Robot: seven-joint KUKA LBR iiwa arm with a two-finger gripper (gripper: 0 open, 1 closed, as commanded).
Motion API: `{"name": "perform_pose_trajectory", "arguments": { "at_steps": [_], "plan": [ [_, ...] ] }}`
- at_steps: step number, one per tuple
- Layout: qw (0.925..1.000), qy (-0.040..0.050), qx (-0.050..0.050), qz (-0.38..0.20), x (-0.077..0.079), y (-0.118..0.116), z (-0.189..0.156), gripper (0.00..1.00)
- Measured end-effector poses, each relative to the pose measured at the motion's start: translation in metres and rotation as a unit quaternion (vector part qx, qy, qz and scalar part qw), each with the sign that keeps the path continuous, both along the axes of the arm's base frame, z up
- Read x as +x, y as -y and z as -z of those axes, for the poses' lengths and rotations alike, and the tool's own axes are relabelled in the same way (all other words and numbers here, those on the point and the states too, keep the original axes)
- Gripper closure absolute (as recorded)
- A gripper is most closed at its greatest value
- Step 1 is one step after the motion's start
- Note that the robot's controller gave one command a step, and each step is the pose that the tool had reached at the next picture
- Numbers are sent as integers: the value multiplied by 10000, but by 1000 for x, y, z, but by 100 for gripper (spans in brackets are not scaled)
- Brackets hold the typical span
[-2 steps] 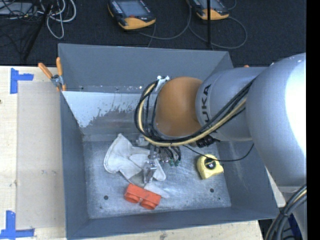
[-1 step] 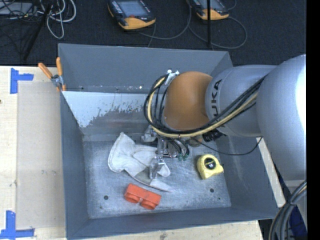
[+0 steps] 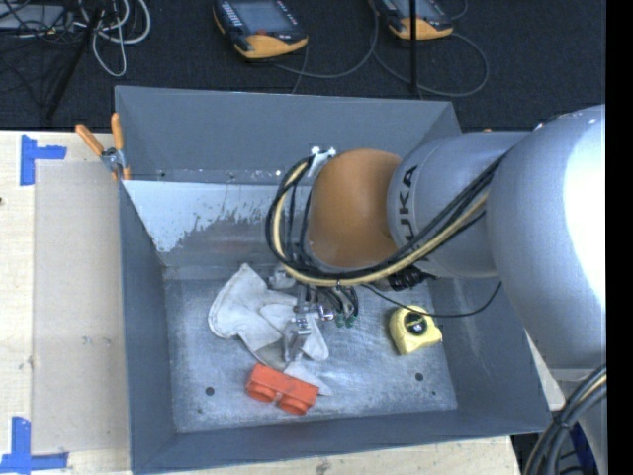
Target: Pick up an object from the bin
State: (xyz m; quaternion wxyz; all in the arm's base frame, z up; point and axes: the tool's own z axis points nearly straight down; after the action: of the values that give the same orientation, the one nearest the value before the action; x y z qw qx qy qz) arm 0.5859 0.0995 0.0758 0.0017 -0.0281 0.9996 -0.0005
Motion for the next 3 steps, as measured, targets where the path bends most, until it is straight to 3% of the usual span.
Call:
{"name": "perform_pose_trajectory", "arguments": {
  "at_steps": [1,3],
  "plan": [
    [9999,-34,40,-161,13,19,-2,100],
    [9999,-48,34,-161,11,20,-7,100]
  ]
}}
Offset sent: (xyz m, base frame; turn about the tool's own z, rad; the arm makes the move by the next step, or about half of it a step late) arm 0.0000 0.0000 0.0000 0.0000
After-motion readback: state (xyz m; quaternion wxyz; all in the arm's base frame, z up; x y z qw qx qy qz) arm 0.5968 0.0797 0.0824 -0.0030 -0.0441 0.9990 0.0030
